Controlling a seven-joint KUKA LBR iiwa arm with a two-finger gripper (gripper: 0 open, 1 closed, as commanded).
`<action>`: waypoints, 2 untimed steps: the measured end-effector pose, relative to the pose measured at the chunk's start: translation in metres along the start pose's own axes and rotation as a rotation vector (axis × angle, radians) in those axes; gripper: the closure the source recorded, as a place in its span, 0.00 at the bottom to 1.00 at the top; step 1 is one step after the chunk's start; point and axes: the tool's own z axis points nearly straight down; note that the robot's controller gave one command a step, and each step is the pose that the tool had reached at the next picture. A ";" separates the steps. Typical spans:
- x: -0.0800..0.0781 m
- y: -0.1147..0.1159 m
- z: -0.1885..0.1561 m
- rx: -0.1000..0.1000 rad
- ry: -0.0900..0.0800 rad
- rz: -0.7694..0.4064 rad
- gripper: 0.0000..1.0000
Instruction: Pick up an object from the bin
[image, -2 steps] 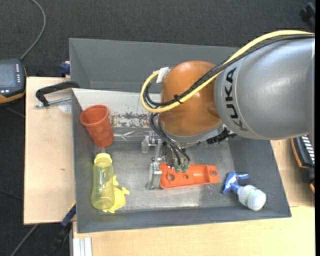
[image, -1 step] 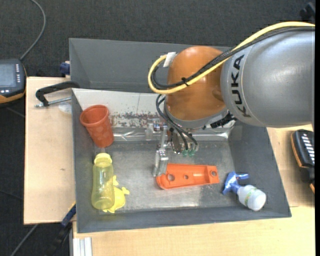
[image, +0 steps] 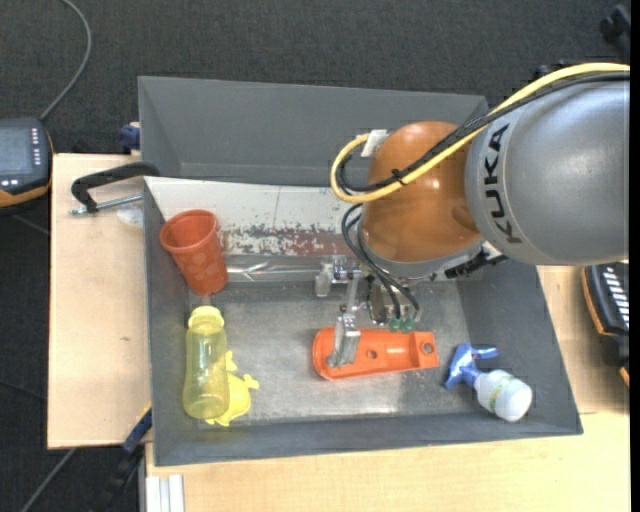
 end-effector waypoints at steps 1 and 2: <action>0.021 -0.033 0.006 0.006 0.005 0.029 0.00; 0.028 -0.052 0.014 0.000 -0.003 -0.118 0.00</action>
Offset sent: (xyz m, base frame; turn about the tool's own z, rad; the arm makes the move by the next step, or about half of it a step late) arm -0.0349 -0.0758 -0.0290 -0.1951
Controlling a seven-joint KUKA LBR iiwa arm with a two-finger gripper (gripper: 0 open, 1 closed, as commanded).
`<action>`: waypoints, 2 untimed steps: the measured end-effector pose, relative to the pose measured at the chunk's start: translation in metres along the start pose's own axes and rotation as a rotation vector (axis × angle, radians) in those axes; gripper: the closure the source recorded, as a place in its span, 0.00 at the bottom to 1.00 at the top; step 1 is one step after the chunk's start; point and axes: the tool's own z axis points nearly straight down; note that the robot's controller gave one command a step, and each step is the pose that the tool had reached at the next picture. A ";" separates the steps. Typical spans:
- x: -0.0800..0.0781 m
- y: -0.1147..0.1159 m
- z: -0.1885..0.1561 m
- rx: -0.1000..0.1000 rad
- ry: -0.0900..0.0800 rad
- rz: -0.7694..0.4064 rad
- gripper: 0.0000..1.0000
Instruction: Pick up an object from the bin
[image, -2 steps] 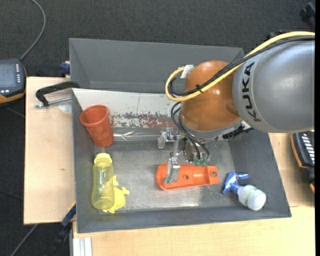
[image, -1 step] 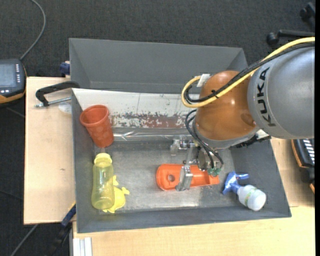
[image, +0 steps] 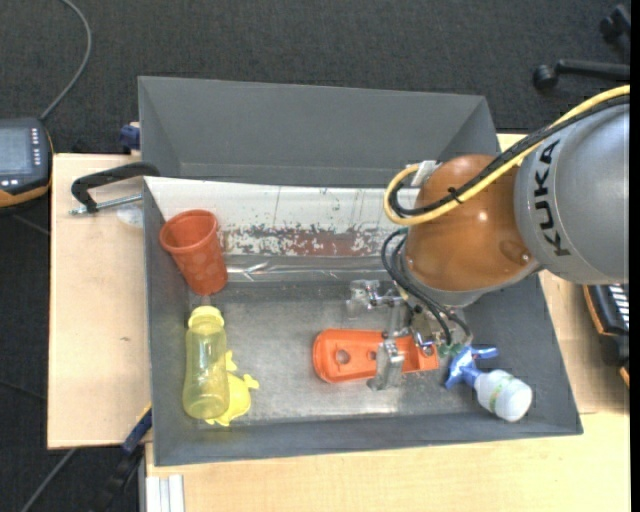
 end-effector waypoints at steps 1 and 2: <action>-0.019 -0.015 0.051 0.004 0.001 -0.271 0.00; -0.022 -0.025 0.071 -0.001 -0.004 -0.529 1.00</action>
Offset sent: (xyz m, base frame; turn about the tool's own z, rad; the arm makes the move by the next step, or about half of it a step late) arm 0.0243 -0.0224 -0.0713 -0.5316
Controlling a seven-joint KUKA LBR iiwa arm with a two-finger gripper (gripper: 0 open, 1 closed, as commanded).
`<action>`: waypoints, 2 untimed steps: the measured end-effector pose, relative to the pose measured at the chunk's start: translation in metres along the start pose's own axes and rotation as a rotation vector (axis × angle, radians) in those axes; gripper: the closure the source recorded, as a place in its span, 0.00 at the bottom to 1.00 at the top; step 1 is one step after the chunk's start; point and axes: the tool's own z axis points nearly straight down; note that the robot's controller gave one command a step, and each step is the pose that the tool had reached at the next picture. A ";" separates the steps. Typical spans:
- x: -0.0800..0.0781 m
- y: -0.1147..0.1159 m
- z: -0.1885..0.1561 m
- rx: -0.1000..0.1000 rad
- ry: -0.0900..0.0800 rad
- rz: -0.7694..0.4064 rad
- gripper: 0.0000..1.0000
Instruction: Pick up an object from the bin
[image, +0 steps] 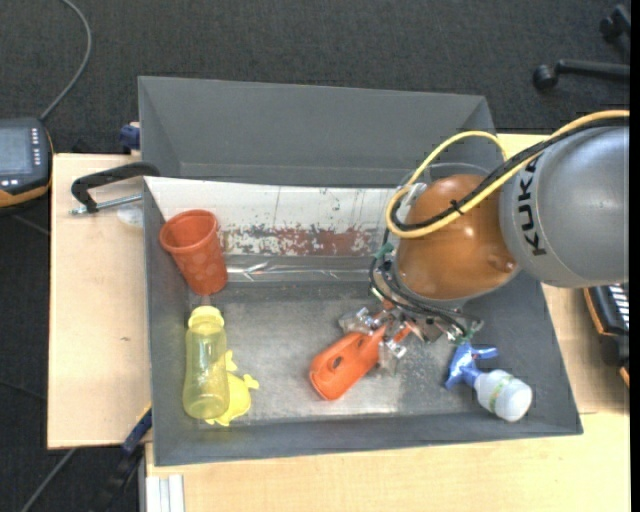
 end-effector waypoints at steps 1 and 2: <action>0.000 0.000 0.000 -0.001 0.001 0.000 1.00; 0.000 0.000 0.000 -0.001 0.001 0.000 1.00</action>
Offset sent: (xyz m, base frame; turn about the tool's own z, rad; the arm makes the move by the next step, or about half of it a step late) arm 0.0000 0.0000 0.0000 0.0000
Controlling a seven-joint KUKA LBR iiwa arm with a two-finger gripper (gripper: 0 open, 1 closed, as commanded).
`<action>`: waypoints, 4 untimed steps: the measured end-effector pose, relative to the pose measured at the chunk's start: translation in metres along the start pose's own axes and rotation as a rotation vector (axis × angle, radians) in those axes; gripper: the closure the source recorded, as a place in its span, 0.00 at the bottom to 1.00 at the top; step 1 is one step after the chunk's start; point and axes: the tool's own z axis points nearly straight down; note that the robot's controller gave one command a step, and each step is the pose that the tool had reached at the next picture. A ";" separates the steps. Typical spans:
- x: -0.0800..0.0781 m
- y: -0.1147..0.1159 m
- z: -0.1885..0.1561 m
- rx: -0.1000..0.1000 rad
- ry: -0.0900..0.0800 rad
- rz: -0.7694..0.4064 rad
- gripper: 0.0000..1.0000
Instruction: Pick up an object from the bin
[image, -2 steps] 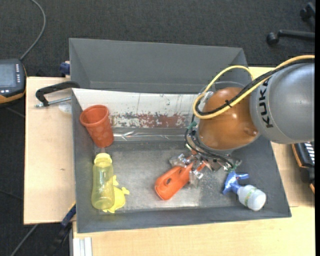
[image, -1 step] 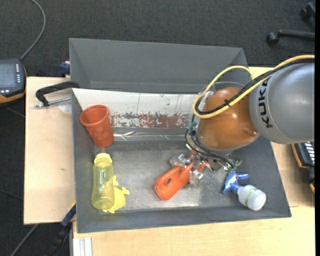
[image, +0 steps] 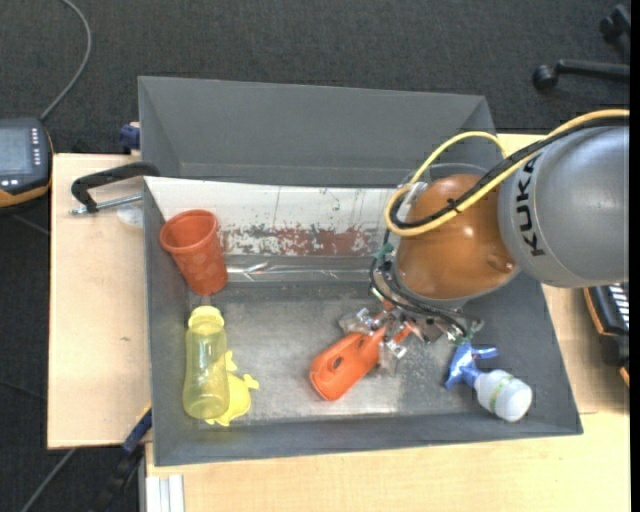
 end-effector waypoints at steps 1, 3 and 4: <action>0.000 0.000 0.000 0.000 0.000 0.000 1.00; 0.000 0.000 0.000 0.000 0.001 0.000 1.00; -0.014 0.019 0.004 0.000 0.002 -0.031 1.00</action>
Offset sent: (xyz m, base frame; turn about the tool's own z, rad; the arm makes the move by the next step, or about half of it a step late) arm 0.0000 0.0000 0.0000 0.0000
